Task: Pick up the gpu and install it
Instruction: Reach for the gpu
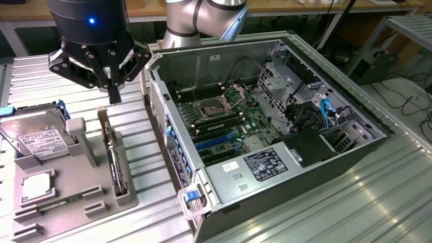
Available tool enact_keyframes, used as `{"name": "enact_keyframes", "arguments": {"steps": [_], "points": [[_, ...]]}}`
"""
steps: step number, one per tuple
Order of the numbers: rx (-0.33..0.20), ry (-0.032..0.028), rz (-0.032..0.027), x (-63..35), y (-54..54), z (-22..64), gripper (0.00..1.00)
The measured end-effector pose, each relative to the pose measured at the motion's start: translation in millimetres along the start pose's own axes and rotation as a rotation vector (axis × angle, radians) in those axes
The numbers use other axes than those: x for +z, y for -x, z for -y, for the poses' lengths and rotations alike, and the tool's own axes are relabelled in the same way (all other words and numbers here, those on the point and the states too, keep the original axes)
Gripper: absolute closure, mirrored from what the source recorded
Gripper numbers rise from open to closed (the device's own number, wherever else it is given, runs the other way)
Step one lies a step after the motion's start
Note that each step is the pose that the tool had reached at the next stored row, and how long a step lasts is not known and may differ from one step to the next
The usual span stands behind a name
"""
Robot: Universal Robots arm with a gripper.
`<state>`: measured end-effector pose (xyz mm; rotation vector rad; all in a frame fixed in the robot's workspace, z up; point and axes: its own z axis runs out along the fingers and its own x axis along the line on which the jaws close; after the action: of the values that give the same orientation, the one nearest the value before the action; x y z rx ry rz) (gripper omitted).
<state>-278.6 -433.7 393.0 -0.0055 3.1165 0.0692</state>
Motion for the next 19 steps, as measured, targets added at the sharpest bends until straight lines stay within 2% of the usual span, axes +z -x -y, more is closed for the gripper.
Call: {"name": "enact_keyframes", "arguments": {"steps": [19], "points": [[-0.024,0.0006,-0.001,-0.8,-25.3,6.8,0.89]]}}
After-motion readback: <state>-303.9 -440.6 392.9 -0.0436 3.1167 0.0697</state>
